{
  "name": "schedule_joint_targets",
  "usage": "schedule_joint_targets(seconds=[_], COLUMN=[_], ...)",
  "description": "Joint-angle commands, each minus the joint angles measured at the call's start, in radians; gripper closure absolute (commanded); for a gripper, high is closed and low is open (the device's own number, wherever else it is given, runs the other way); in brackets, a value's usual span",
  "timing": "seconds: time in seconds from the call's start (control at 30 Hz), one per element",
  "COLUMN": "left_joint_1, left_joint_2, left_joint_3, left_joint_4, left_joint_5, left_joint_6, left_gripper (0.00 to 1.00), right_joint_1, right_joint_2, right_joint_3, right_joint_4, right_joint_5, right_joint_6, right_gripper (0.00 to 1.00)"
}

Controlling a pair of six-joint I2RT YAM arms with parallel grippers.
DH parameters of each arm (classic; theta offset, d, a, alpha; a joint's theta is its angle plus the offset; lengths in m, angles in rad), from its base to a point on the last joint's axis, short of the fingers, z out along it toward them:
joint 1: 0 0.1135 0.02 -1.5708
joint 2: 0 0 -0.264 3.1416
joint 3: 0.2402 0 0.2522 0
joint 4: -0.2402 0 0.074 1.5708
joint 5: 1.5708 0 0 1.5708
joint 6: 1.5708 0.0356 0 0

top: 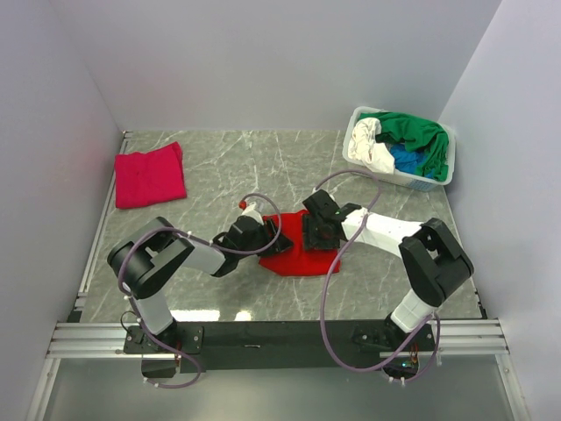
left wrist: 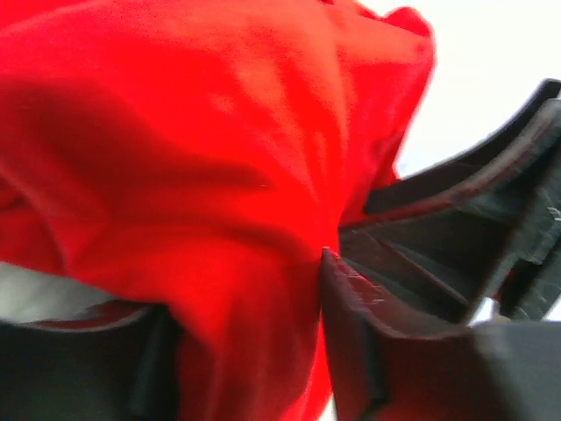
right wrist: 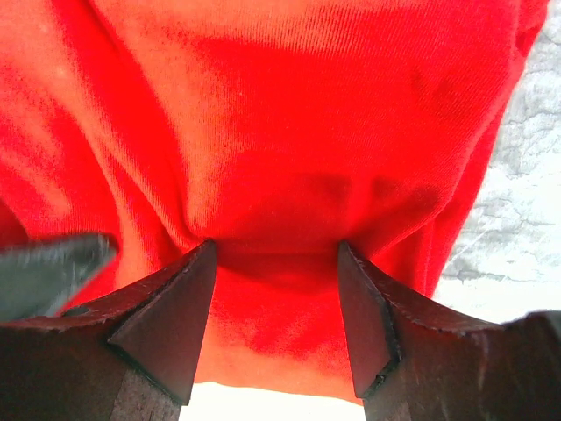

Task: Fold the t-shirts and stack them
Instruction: Neatly place the folded tshirt to the corner

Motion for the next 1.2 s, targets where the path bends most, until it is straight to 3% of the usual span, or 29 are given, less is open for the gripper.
schedule_joint_targets(seconds=[0.0,0.1,0.13,0.43,0.77,0.97,1.17], left_joint_1=[-0.008,-0.006,0.0,0.133,0.261,0.403,0.554], left_joint_2=[0.037,0.04,0.045,-0.035,-0.072,-0.063,-0.02], left_joint_3=[-0.002,0.039,0.07,0.258,0.545,0.706,0.867], left_joint_4=[-0.272,-0.336,-0.357,-0.63,-0.962,-1.014,-1.04], left_joint_5=[-0.096,-0.107,-0.107,-0.177,-0.296,-0.26,-0.123], left_joint_6=[0.07,0.113,0.127,0.358,0.683,0.837,0.961], left_gripper=[0.5,0.71,0.98,1.0,1.0,1.0,1.0], right_joint_1=[-0.005,-0.005,-0.004,-0.034,-0.191,-0.261,-0.309], right_joint_2=[-0.036,-0.073,-0.095,-0.205,-0.222,-0.164,-0.098], right_joint_3=[-0.024,-0.024,-0.024,0.069,0.269,0.313,0.333], right_joint_4=[0.009,-0.008,-0.013,-0.095,-0.094,-0.057,-0.022], right_joint_5=[-0.012,-0.001,0.007,0.036,-0.056,-0.154,-0.249], right_joint_6=[0.003,-0.002,-0.003,-0.067,-0.163,-0.207,-0.219], right_gripper=[0.36,0.36,0.36,0.35,0.34,0.34,0.34])
